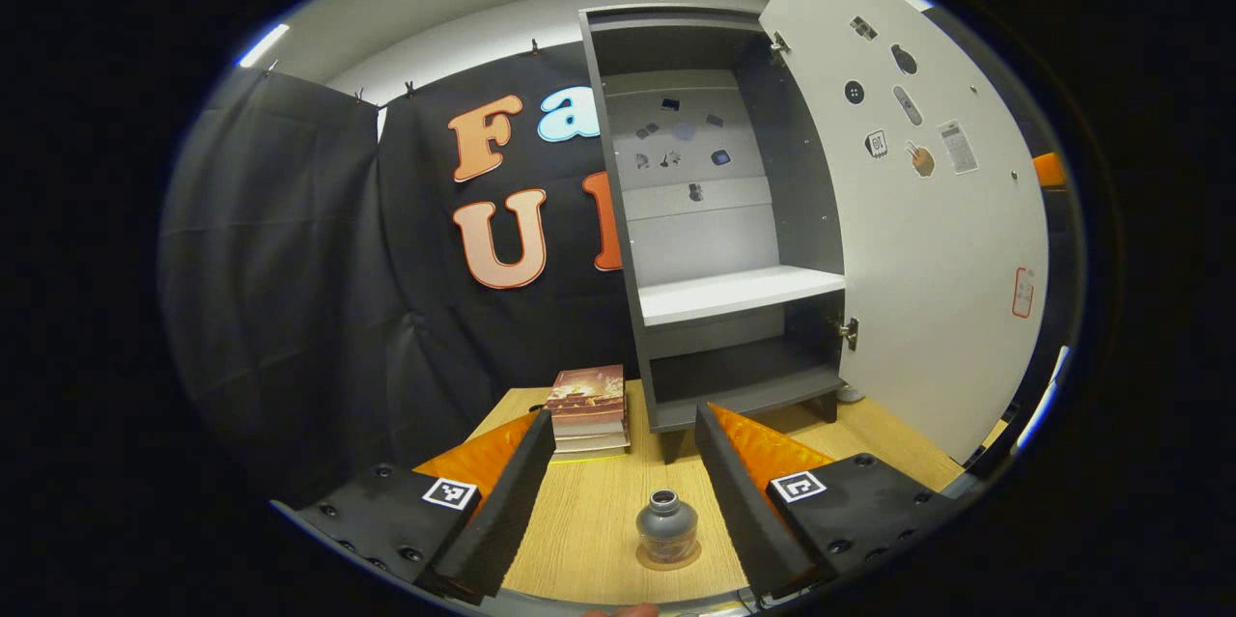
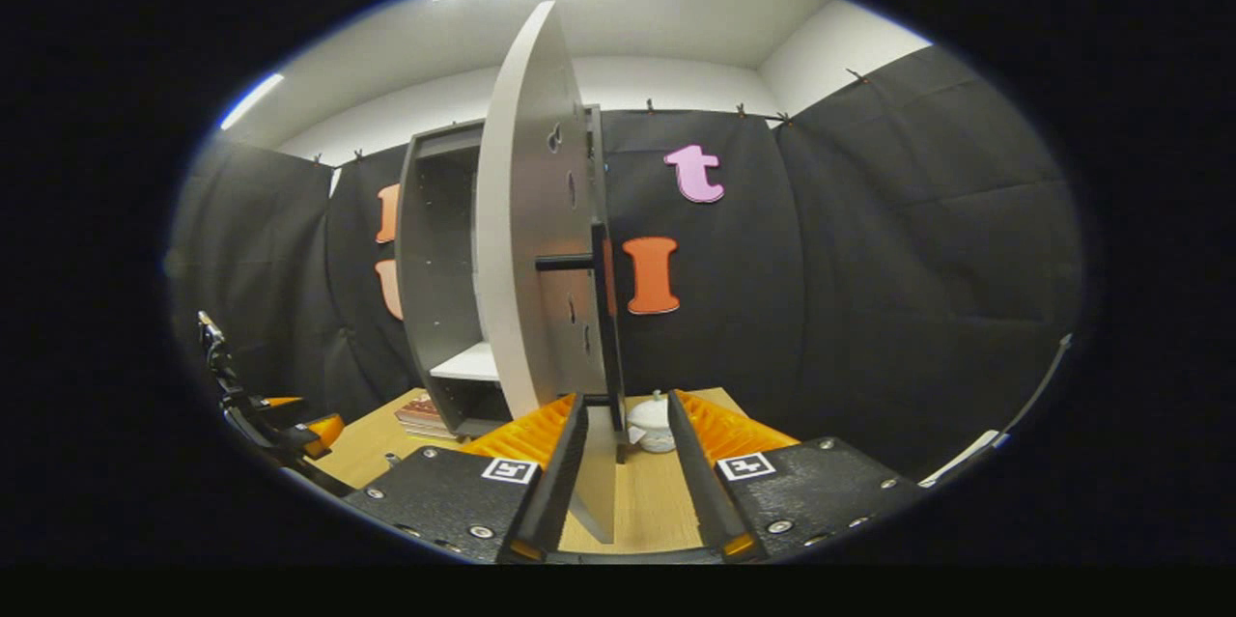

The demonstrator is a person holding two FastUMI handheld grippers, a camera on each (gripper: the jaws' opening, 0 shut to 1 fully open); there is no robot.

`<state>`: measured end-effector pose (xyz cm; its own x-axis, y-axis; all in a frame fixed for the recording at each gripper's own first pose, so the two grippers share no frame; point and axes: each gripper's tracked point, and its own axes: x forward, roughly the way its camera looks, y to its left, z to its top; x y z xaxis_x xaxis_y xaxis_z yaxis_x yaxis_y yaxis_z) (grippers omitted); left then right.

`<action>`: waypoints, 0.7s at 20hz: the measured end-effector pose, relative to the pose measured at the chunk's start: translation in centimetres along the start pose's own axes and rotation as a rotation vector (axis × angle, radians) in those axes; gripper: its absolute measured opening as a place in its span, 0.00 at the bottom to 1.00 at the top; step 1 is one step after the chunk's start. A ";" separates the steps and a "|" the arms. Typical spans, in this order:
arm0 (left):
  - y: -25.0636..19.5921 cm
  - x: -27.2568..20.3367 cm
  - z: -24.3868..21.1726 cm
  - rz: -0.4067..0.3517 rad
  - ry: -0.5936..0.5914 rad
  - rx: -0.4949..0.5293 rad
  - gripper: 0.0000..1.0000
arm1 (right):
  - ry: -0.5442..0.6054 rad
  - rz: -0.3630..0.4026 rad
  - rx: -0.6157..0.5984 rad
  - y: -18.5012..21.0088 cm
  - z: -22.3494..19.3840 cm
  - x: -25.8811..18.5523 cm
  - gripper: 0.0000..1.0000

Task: Open the cabinet door with the right hand, grasp the bottle in the cabinet with the left hand and place it on the coaster, then close the cabinet door with the right hand.

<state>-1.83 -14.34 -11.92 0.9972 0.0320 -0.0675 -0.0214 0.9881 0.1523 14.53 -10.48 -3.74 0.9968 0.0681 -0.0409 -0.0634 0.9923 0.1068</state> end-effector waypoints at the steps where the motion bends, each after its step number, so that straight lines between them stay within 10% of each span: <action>1: 0.3 0.0 0.0 0.005 0.000 0.001 0.95 | 0.002 0.024 -0.001 1.1 0.0 0.0 0.53; 14: 6.2 -0.1 0.0 0.083 -0.005 -0.009 0.95 | -0.001 0.243 0.014 12.3 -0.9 3.1 0.54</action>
<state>-2.08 -8.24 -10.93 0.9923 0.1133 -0.0496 -0.1049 0.9834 0.1480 16.79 2.04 -3.44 0.9525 0.3044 -0.0117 -0.3005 0.9453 0.1274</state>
